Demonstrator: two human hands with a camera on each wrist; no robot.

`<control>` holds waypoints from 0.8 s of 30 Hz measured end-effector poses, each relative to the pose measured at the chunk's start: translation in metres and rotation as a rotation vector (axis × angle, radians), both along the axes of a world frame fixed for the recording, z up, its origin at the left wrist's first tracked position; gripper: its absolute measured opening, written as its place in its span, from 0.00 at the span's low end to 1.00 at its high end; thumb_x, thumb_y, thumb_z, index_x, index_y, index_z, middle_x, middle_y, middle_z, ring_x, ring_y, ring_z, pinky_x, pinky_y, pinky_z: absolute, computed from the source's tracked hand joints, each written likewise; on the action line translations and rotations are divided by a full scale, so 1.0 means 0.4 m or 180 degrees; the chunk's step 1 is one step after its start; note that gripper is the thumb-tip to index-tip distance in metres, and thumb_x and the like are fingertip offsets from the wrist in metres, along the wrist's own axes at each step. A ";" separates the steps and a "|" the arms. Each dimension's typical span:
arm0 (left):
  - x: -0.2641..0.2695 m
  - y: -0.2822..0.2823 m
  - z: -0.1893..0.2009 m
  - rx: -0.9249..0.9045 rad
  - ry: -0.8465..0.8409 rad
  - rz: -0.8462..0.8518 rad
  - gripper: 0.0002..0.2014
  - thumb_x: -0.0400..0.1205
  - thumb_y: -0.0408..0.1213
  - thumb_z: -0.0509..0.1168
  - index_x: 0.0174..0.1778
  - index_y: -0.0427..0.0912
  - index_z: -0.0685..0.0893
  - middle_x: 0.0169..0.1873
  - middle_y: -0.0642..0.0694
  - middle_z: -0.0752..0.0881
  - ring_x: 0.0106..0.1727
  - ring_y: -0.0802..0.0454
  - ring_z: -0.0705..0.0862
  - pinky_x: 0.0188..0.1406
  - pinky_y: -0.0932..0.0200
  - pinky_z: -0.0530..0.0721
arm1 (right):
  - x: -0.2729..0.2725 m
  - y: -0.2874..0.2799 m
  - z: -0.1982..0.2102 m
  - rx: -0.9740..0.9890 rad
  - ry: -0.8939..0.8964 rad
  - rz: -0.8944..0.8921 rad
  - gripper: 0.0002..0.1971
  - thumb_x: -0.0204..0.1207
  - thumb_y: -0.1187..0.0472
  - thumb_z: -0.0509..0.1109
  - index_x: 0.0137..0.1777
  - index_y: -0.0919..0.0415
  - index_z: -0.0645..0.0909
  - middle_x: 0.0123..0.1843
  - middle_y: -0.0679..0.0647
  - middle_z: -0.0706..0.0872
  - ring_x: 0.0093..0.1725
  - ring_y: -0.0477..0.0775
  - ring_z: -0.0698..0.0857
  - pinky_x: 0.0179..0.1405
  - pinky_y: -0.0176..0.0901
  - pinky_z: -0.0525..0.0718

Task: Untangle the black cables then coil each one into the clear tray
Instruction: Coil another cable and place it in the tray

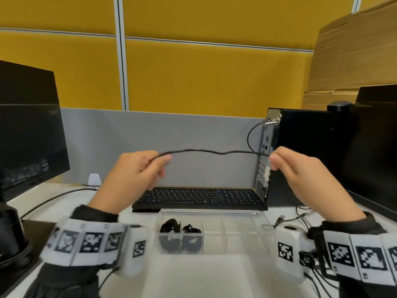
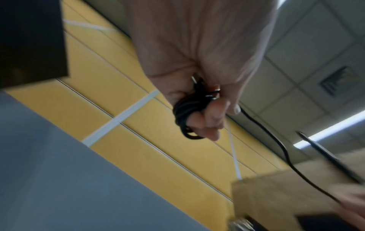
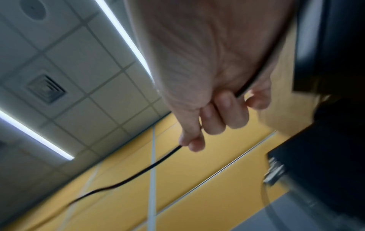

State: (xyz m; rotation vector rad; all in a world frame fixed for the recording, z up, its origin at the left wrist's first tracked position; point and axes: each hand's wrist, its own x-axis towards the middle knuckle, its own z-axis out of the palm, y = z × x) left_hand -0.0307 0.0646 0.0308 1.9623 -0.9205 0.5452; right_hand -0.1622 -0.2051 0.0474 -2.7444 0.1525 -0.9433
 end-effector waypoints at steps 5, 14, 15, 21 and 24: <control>0.043 0.079 0.009 0.0022 0.0162 0.0528 0.20 0.83 0.46 0.59 0.29 0.41 0.83 0.18 0.44 0.82 0.26 0.49 0.80 0.35 0.57 0.77 | -0.013 -0.064 -0.017 0.0008 -0.0288 -0.1095 0.15 0.85 0.52 0.47 0.48 0.58 0.73 0.31 0.54 0.76 0.31 0.56 0.77 0.43 0.57 0.79; 0.011 -0.022 -0.017 -0.0028 0.0507 0.0501 0.26 0.86 0.48 0.51 0.30 0.36 0.83 0.18 0.44 0.82 0.26 0.54 0.80 0.39 0.63 0.75 | -0.007 -0.036 -0.010 -0.0047 -0.0977 -0.1312 0.20 0.81 0.52 0.60 0.69 0.58 0.73 0.58 0.65 0.79 0.56 0.67 0.75 0.46 0.61 0.76; 0.004 -0.030 -0.016 0.0007 0.0501 0.0488 0.27 0.86 0.48 0.50 0.30 0.36 0.83 0.18 0.44 0.82 0.24 0.57 0.79 0.37 0.66 0.74 | 0.000 -0.008 -0.003 -0.0023 -0.0972 -0.1102 0.22 0.80 0.48 0.60 0.72 0.55 0.71 0.61 0.63 0.78 0.59 0.66 0.74 0.50 0.61 0.74; -0.053 -0.086 -0.018 0.0416 0.0291 0.0179 0.27 0.87 0.44 0.50 0.22 0.42 0.77 0.15 0.47 0.78 0.22 0.58 0.78 0.30 0.70 0.73 | 0.070 0.279 -0.093 -0.0572 -0.0755 0.0307 0.28 0.78 0.41 0.49 0.75 0.52 0.69 0.66 0.52 0.78 0.67 0.54 0.75 0.63 0.56 0.74; -0.072 -0.082 -0.006 0.0469 0.0729 -0.0351 0.25 0.86 0.45 0.53 0.23 0.42 0.78 0.15 0.47 0.78 0.23 0.60 0.78 0.32 0.70 0.76 | 0.102 0.281 -0.103 -0.0574 -0.1253 0.0406 0.18 0.79 0.53 0.53 0.63 0.52 0.79 0.47 0.47 0.80 0.49 0.50 0.79 0.49 0.46 0.77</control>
